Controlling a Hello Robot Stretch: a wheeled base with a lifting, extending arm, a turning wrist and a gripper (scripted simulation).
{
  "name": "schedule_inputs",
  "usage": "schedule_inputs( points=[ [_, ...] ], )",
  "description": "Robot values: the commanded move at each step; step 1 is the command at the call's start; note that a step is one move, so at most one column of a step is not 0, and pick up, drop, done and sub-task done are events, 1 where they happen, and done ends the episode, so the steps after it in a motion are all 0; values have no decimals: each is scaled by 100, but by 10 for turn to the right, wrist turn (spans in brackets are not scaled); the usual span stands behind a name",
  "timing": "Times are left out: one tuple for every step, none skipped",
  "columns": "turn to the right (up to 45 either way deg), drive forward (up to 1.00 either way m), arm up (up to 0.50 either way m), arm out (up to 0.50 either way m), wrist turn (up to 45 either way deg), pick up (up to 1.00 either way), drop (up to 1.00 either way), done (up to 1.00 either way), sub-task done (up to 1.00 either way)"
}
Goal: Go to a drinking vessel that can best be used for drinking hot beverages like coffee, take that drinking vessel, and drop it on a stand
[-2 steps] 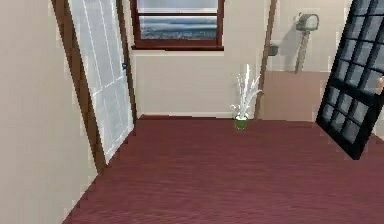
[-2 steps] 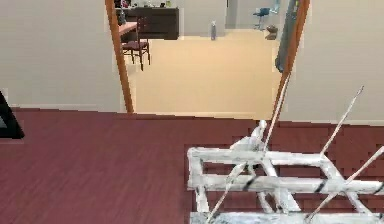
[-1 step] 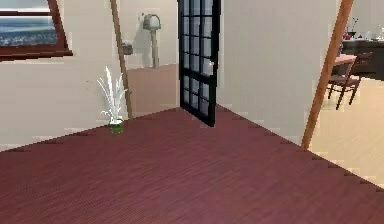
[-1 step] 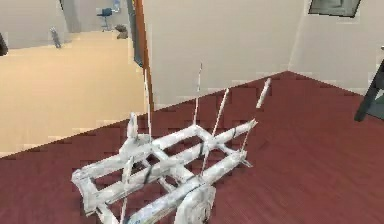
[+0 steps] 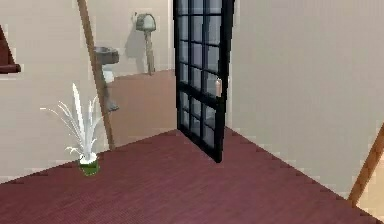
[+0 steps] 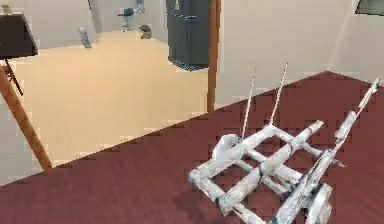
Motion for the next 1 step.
schedule_inputs(
  points=[
    [420, 0, 0, 0, 0, 0, 0, 0, 0]
  ],
)
